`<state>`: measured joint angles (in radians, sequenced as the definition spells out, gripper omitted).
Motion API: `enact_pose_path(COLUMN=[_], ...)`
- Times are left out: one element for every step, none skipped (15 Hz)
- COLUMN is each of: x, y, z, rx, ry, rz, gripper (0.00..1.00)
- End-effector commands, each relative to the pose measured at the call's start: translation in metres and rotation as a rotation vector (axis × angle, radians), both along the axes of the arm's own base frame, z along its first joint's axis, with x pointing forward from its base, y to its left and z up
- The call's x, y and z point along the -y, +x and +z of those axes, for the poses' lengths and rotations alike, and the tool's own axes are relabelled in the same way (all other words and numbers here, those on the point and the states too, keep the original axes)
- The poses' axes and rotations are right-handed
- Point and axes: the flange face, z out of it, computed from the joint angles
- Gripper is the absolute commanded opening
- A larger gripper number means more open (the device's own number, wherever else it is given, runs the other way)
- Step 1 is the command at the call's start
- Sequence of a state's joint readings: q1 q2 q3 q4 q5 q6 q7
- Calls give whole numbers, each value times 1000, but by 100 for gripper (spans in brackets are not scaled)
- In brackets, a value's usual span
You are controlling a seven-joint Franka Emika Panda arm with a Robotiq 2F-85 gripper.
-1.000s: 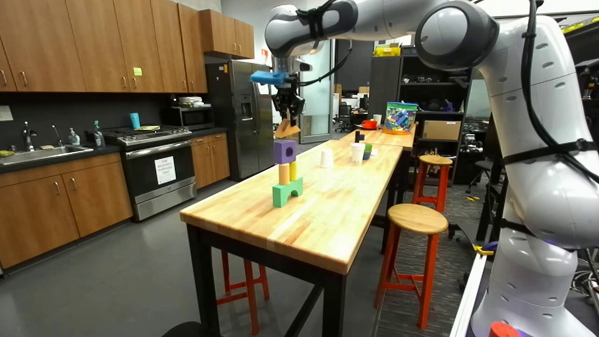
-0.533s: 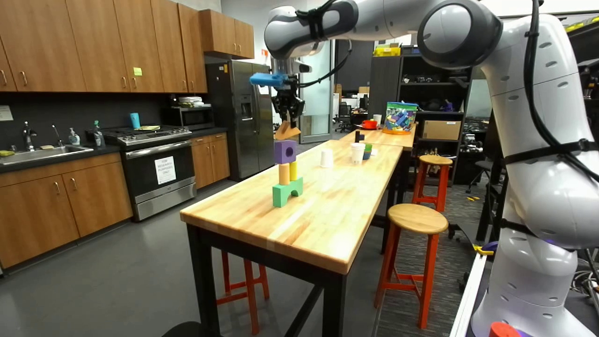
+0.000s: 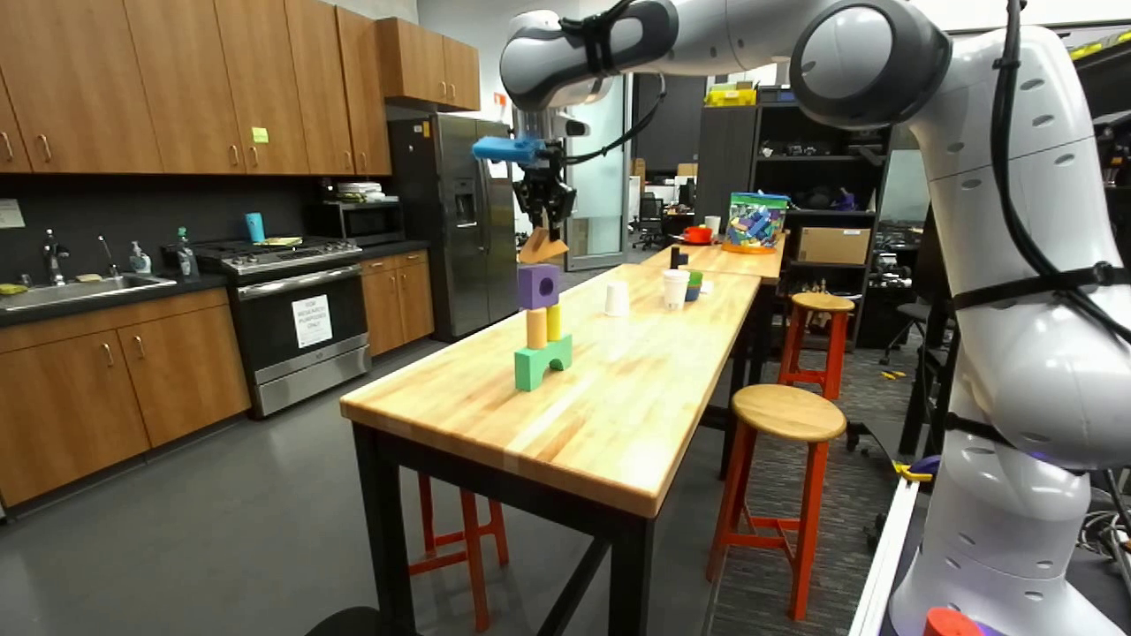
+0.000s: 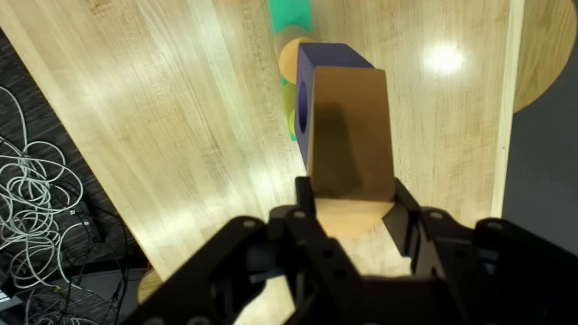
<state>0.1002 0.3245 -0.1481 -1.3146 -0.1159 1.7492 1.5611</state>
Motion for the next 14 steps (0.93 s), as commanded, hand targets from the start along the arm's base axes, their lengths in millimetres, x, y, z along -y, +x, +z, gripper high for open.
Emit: enact_pose_path(x=[-2, -4, -6, -9, -12, -16, -20, -22, -25, -27, -28, -28, -27, -26], y=[0, 1, 2, 2, 3, 3, 4, 4, 4, 4, 5, 5, 5, 5], z=[0, -1, -1, -1, -1, -1, -1, -2, -2, -2, -2, -1, -1, 1], rx=[-2, -3, -2, -1, -5, -7, -11, -13, -14, -14, -14, -17, -20, -20], ry=[3, 5, 9, 13, 12, 10, 10, 11, 13, 15, 19, 32, 45, 61], rz=[5, 11, 18, 32, 48, 62, 76, 86, 93, 100, 102, 94, 80, 69], gripper=[16, 16, 16, 16, 16, 16, 16, 16, 16, 16, 16, 16, 16, 16])
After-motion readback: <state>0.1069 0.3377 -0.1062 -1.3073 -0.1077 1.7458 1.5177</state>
